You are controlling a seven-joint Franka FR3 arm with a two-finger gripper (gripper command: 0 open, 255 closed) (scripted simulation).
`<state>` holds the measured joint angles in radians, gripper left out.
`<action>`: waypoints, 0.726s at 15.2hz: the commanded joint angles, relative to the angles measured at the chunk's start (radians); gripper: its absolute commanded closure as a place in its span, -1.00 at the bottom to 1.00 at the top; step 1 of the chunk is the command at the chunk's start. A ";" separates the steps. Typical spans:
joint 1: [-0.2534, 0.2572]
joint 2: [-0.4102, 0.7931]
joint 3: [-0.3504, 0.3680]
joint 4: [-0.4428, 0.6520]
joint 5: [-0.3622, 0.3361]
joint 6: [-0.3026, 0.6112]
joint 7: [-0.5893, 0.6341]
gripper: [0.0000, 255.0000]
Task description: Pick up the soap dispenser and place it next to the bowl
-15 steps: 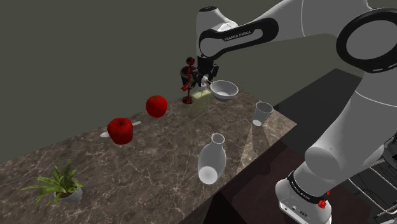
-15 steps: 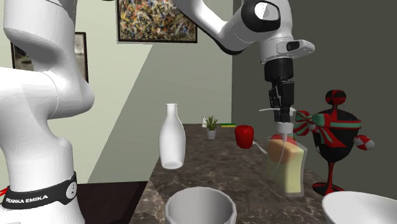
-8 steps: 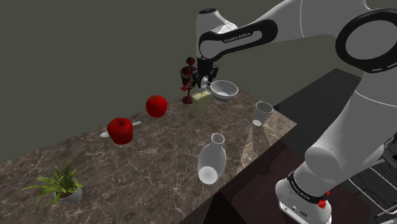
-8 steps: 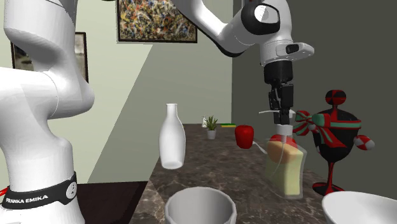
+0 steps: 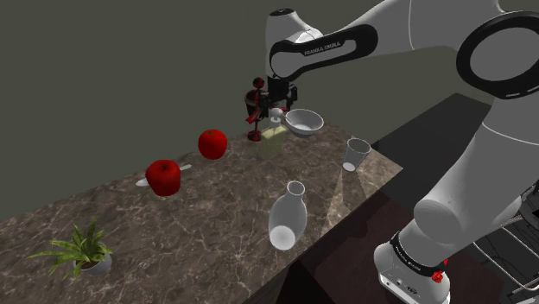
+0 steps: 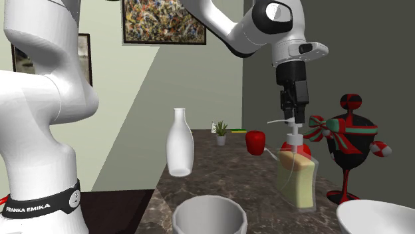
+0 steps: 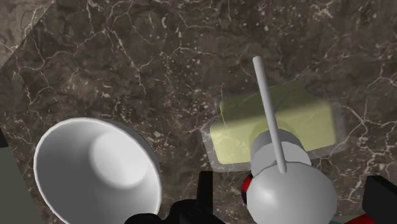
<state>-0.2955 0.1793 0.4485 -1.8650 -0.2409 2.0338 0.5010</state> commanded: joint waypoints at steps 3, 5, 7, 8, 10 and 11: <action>0.003 -0.035 0.009 0.069 0.025 -0.099 -0.017 -1.00; 0.003 -0.035 0.009 0.069 0.025 -0.099 -0.017 -1.00; 0.003 -0.035 0.009 0.069 0.025 -0.099 -0.017 -1.00; 0.003 -0.035 0.009 0.069 0.025 -0.099 -0.017 -1.00; 0.003 -0.035 0.009 0.069 0.025 -0.099 -0.017 -1.00; 0.003 -0.035 0.009 0.069 0.025 -0.099 -0.017 -1.00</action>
